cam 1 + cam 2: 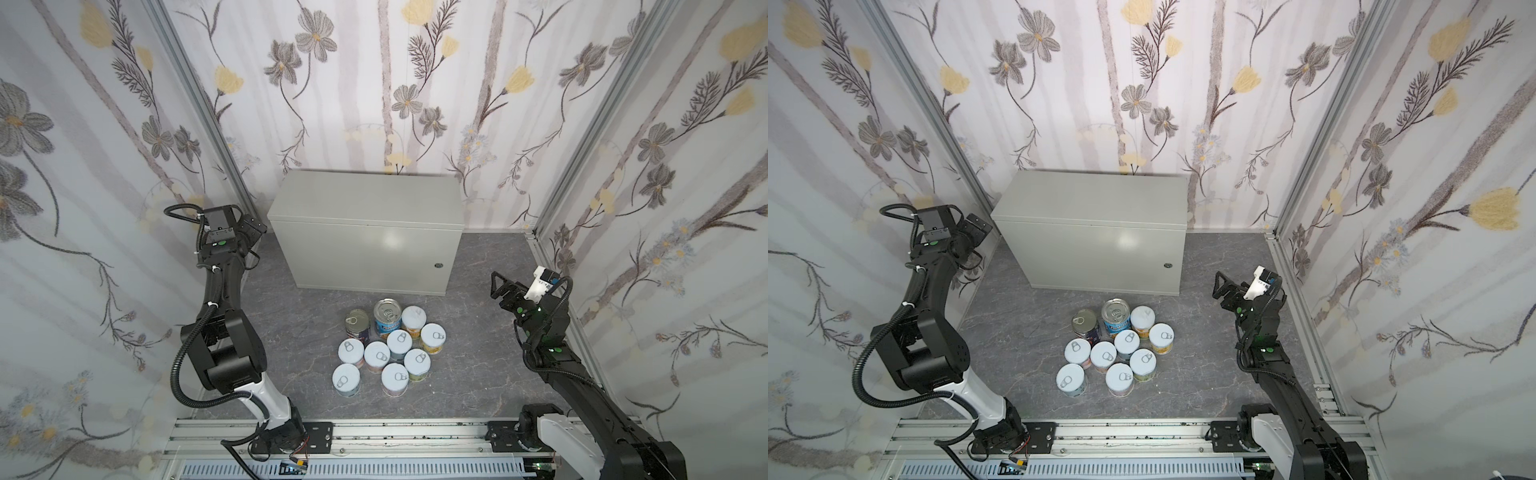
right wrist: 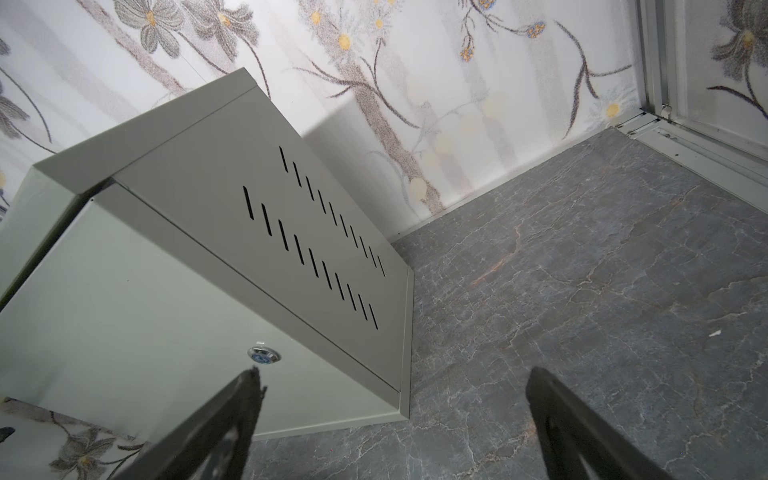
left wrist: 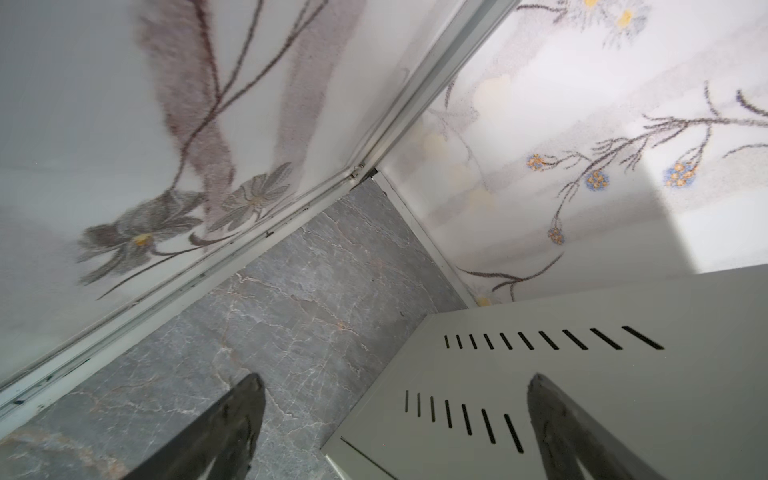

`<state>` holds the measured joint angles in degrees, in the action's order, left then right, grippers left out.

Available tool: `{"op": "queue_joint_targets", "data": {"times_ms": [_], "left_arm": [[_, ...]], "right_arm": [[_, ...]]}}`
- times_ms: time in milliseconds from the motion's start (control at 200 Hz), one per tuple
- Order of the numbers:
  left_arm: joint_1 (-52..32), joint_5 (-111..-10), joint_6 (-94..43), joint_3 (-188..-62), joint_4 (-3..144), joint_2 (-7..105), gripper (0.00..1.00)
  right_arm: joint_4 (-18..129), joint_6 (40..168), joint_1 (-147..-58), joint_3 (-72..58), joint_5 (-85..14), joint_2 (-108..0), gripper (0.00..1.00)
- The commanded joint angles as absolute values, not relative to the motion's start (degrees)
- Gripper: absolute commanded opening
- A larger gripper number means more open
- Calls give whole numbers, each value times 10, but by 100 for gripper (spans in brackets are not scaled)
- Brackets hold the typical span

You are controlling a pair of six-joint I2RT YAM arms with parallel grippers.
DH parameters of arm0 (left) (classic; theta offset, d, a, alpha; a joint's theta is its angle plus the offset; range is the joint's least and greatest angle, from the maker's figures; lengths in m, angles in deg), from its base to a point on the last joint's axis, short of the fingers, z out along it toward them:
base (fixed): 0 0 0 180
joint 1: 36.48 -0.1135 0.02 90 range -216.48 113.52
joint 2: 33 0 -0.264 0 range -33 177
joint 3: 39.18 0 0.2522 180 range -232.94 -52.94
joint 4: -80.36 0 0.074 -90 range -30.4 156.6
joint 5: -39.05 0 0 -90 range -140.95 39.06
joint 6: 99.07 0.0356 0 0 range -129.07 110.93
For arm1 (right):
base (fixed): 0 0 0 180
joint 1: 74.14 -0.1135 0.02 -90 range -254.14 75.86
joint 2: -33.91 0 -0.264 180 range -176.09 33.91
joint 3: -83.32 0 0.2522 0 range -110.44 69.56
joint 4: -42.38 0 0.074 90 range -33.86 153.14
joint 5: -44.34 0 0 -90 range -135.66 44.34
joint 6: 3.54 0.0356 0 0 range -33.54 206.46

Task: Place and organize the canned foods onto the counter

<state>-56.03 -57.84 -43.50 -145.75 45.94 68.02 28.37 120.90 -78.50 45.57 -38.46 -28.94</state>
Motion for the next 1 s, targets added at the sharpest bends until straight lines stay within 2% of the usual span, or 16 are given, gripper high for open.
{"op": "queue_joint_targets", "data": {"times_ms": [0,185,345,455,535,744,994], "left_arm": [[-563,-645,-439,-1513,417,725,100],[-563,-695,-430,-1643,347,829,100],[-563,-711,-425,-1740,305,901,100],[-561,-735,-423,-1781,295,932,100],[-555,-752,-414,-1798,288,946,100],[-537,-764,-384,-1803,280,949,100],[-518,-737,-350,-1789,252,932,100]], "right_arm": [[219,1211,-784,445,-329,-312,100],[207,1250,-791,358,-233,-411,100],[246,1277,-800,279,-238,-478,100],[260,1310,-799,246,-285,-504,100],[244,1335,-795,234,-292,-523,100],[246,1373,-795,145,-227,-615,100],[215,1432,-799,55,-200,-703,100]]}}
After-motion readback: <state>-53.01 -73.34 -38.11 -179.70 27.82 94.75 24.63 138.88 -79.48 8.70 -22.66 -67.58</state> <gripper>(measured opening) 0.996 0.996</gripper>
